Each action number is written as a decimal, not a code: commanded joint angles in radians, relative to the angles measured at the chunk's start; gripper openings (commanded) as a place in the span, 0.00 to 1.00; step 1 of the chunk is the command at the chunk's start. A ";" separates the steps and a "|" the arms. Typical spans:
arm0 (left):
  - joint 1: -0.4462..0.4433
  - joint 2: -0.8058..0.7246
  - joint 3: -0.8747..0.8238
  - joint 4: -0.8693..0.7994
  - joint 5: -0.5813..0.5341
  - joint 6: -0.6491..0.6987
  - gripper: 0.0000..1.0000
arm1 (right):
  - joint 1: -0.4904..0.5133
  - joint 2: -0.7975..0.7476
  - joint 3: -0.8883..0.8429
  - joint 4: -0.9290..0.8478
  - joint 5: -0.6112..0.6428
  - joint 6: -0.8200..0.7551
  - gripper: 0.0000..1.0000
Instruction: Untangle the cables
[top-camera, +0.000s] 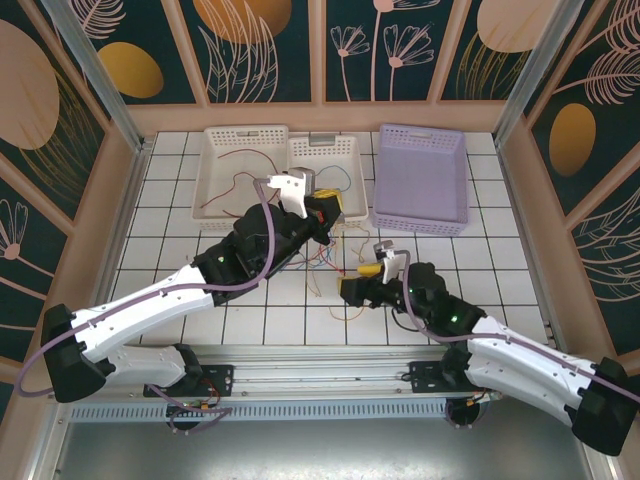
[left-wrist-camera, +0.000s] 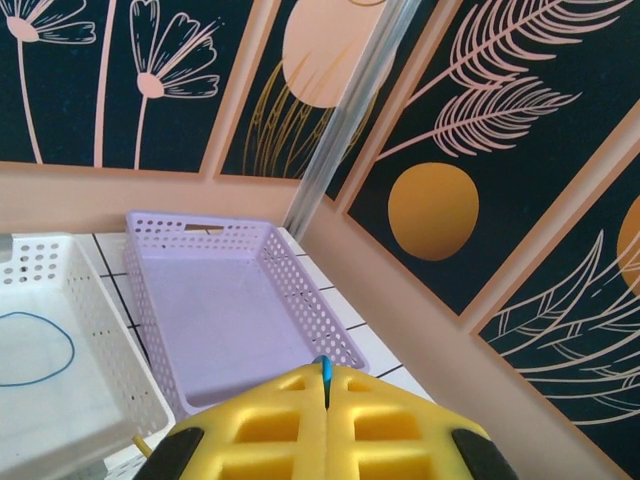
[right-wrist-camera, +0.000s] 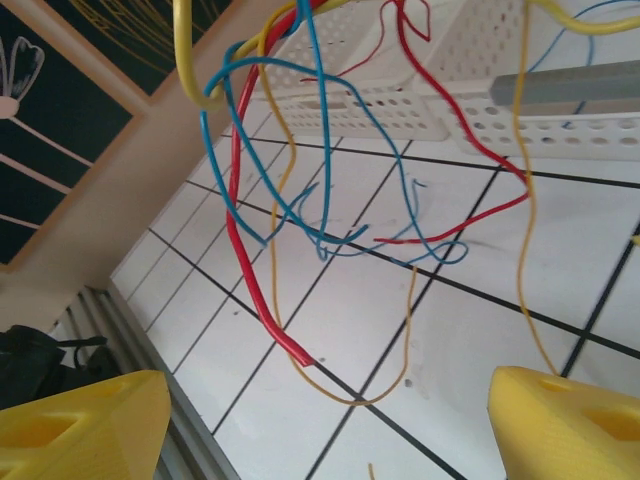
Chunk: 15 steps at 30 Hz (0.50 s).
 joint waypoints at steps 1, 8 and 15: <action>-0.007 -0.031 -0.009 0.054 0.013 -0.038 0.00 | -0.005 0.010 -0.033 0.198 -0.047 0.033 0.81; -0.007 -0.054 -0.025 0.063 0.021 -0.062 0.00 | -0.005 0.033 -0.090 0.352 0.001 0.050 0.68; -0.007 -0.065 -0.038 0.064 0.022 -0.069 0.00 | -0.005 0.128 -0.074 0.444 -0.073 0.080 0.61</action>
